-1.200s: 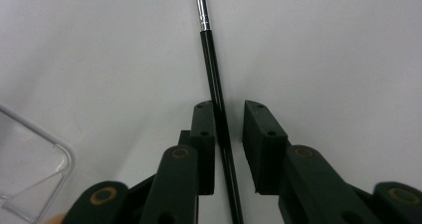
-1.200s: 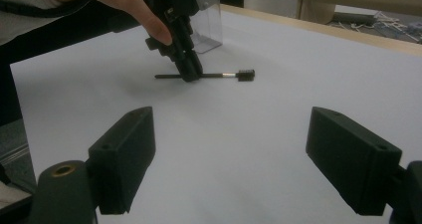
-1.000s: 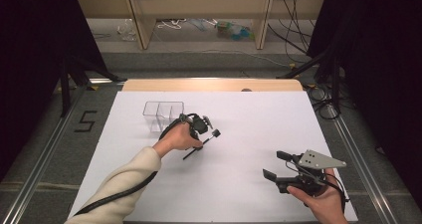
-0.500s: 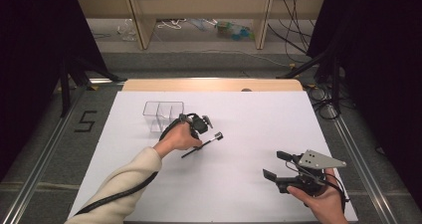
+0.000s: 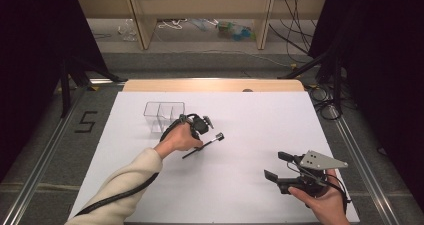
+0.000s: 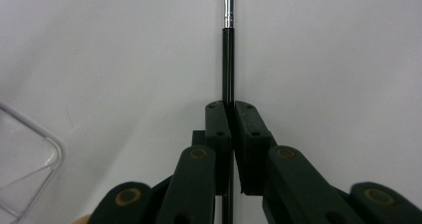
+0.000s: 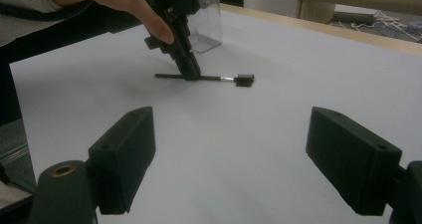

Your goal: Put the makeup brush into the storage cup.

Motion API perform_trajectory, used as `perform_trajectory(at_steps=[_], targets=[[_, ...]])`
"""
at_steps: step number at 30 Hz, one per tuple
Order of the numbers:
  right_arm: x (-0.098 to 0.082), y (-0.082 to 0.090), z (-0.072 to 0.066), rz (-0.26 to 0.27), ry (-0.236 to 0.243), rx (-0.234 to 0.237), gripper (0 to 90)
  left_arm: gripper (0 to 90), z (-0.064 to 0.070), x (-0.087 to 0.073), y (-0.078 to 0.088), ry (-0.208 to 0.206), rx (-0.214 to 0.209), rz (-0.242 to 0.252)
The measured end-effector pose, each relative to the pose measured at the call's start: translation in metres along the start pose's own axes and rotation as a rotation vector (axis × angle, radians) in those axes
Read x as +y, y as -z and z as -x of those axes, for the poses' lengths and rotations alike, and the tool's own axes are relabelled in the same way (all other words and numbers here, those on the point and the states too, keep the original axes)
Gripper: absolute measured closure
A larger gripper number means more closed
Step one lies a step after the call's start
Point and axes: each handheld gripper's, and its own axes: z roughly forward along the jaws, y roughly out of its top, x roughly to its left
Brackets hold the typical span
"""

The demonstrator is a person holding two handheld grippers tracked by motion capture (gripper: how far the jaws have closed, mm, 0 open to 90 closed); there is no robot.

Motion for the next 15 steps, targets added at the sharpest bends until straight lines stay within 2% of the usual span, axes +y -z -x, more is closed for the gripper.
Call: perform_trajectory(at_steps=[6,11,12,13,14,15], targets=[[0.0,0.0,0.0,0.001,0.002,-0.001,20.6,85.3,0.0,-0.001,0.0009,-0.007,0.01,0.013],[-0.0001,0.0,0.0002,0.002,0.001,0.0,20.6,85.3,0.0,-0.0013,0.0026,0.005,0.022,0.04],[-0.0001,0.0,0.0002,0.002,0.001,0.0,20.6,85.3,-0.0007,-0.0014,0.004,-0.008,0.025,0.038],[-0.0001,0.0,0.0002,0.001,0.0,0.001,20.6,85.3,0.002,-0.0021,0.0053,0.017,0.026,0.066],[-0.0001,-0.0001,0.0002,0.002,0.0,0.0,20.6,85.3,0.0013,-0.0022,0.0072,0.001,0.031,0.064],[-0.0001,-0.0001,0.0002,0.002,0.0,0.0,20.6,85.3,0.0013,-0.0022,0.0072,0.001,0.031,0.064]])
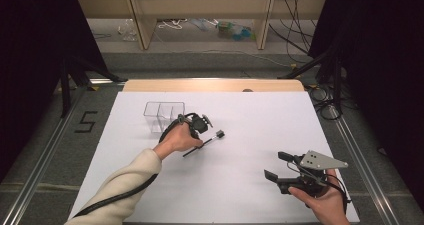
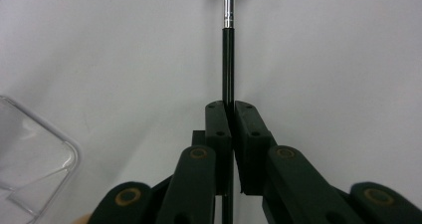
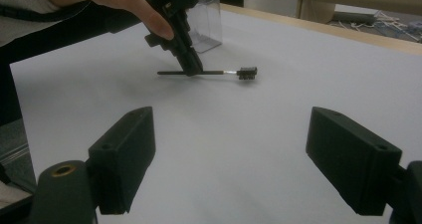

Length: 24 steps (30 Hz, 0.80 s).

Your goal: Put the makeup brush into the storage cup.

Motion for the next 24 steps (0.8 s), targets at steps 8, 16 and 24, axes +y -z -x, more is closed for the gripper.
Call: perform_trajectory(at_steps=[8,16,24], targets=[[0.0,0.0,0.0,-0.001,-0.001,-0.001,20.6,85.3,0.003,-0.002,0.009,-0.003,0.016,0.07],[0.0,0.0,0.0,0.0,0.001,-0.003,20.6,85.3,0.004,-0.009,0.016,0.027,0.021,0.139],[0.0,0.0,0.0,-0.003,0.0,-0.003,20.6,85.3,0.002,-0.015,0.019,0.055,0.035,0.201]])
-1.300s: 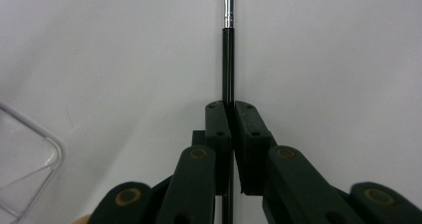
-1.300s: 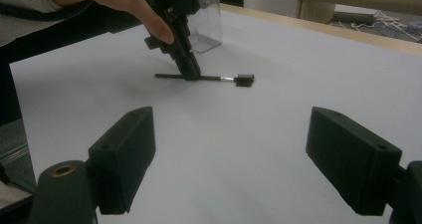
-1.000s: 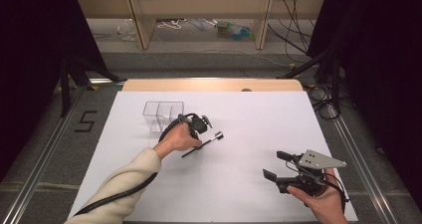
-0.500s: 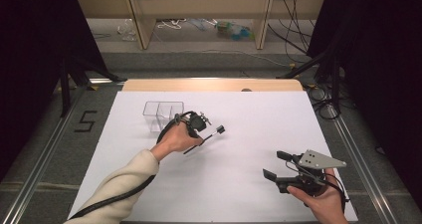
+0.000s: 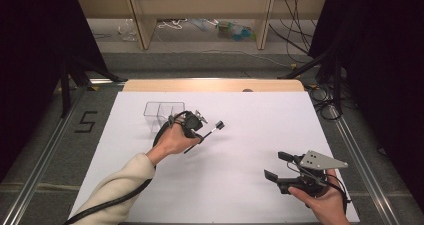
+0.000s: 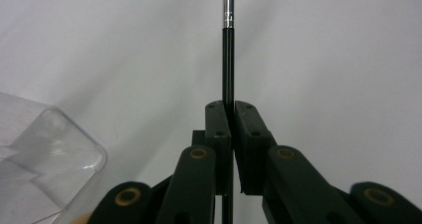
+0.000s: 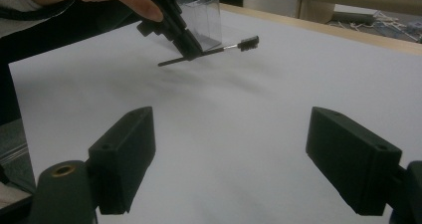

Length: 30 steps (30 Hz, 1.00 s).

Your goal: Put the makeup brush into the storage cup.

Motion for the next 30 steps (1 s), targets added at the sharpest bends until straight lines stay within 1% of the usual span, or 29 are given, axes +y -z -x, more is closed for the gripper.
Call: perform_trajectory(at_steps=[1,3,4,6,7,8,10,13,14,15,16,17,18,19,22,26,28,29,30], targets=[[0.0,0.0,0.0,0.001,0.0,0.001,20.6,85.3,0.001,-0.001,0.001,0.007,0.003,0.017],[0.0,0.0,0.0,0.002,0.0,-0.001,20.6,85.3,0.0,-0.001,0.002,0.002,0.001,0.019],[0.0,0.0,0.0,0.002,0.001,-0.002,20.6,85.3,0.0,-0.002,0.004,0.005,-0.002,0.032],[0.0,0.0,0.0,0.002,0.001,0.001,20.6,85.3,0.0,-0.003,0.004,0.007,-0.001,0.038],[0.0,0.0,0.0,0.002,0.001,-0.002,20.6,85.3,0.0,-0.004,0.006,0.008,0.011,0.057],[0.0,0.0,0.0,0.002,0.001,-0.002,20.6,85.3,0.0,-0.004,0.006,0.008,0.011,0.057],[0.0,0.0,0.0,0.003,0.0,0.001,20.6,85.3,-0.001,-0.005,0.008,0.019,0.009,0.079],[0.0,0.0,0.0,0.001,0.0,0.001,20.6,85.3,-0.001,-0.006,0.009,0.018,0.012,0.089],[0.0,-0.001,0.001,0.013,0.014,-0.008,20.6,85.3,-0.001,-0.008,0.01,0.021,0.012,0.098],[0.0,-0.001,0.001,0.014,0.015,-0.008,20.6,85.3,-0.001,-0.008,0.01,0.022,0.014,0.105],[0.0,0.0,0.0,0.002,0.0,0.001,20.6,85.3,-0.001,-0.008,0.01,0.022,0.014,0.105],[0.0,0.0,0.0,0.0,0.0,0.001,20.6,85.3,-0.001,-0.009,0.01,0.033,0.012,0.118],[0.0,0.0,0.0,0.0,0.0,0.001,20.6,85.3,-0.001,-0.009,0.01,0.033,0.012,0.118],[0.0,-0.001,0.001,0.013,0.014,-0.007,20.6,85.3,-0.001,-0.01,0.01,0.034,0.013,0.119],[0.0,0.0,0.0,0.0,0.0,0.0,20.6,85.3,-0.002,-0.011,0.011,0.03,0.019,0.125],[0.0,0.0,0.0,0.002,0.0,-0.003,20.6,85.3,-0.001,-0.013,0.011,0.047,0.021,0.157],[0.0,0.0,0.0,0.0,0.001,-0.002,20.6,85.3,-0.001,-0.014,0.012,0.044,0.02,0.156],[0.0,-0.001,0.001,0.011,0.013,-0.008,20.6,85.3,-0.002,-0.015,0.013,0.044,0.024,0.162],[0.0,0.0,0.001,0.006,0.008,-0.006,20.6,85.3,-0.002,-0.015,0.013,0.044,0.024,0.162]])
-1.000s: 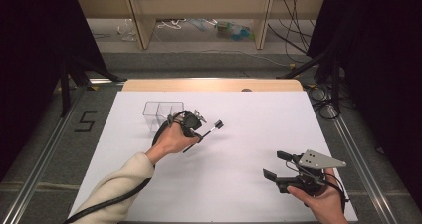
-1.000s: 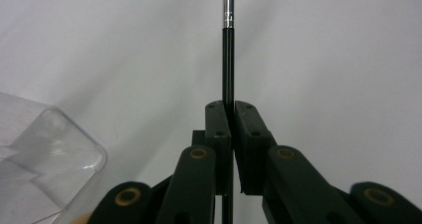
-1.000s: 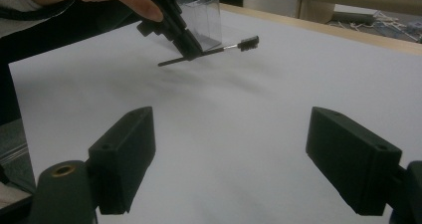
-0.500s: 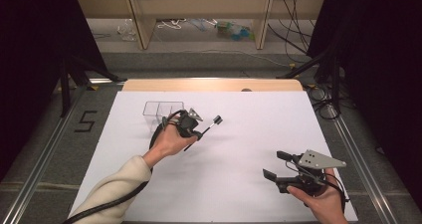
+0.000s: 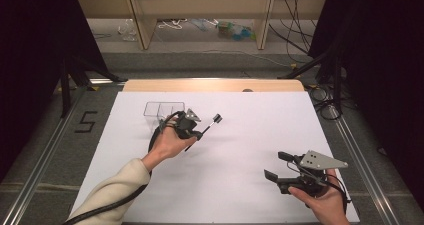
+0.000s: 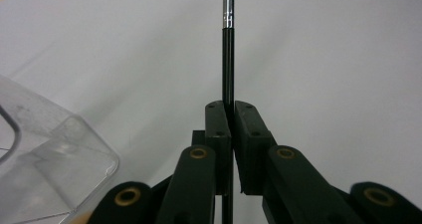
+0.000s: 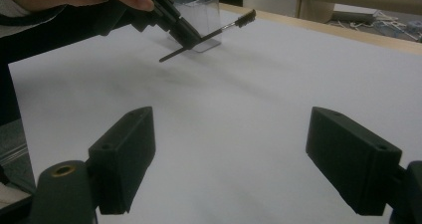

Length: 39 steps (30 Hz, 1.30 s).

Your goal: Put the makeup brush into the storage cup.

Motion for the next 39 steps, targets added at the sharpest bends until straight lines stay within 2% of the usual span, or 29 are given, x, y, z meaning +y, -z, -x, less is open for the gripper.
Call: perform_trajectory(at_steps=[2,3,8,12,30,39], targets=[[0.0,0.0,-0.001,-0.005,-0.009,0.006,20.6,85.3,-0.001,-0.002,0.001,0.013,-0.008,0.01],[0.0,0.0,0.0,0.007,0.006,-0.005,20.6,85.3,-0.001,-0.002,0.001,0.013,-0.008,0.01],[0.0,0.0,0.0,0.006,0.006,-0.004,20.6,85.3,-0.002,-0.006,0.003,0.019,0.005,0.04],[0.0,0.0,0.001,0.007,0.007,-0.006,20.6,85.3,-0.002,-0.007,0.005,0.011,-0.002,0.046],[0.0,0.0,0.001,0.009,0.007,-0.009,20.7,85.2,0.002,-0.018,0.01,0.023,0.01,0.115],[0.0,-0.001,0.0,0.009,0.006,-0.011,20.7,85.2,0.004,-0.023,0.016,0.022,0.009,0.167]])
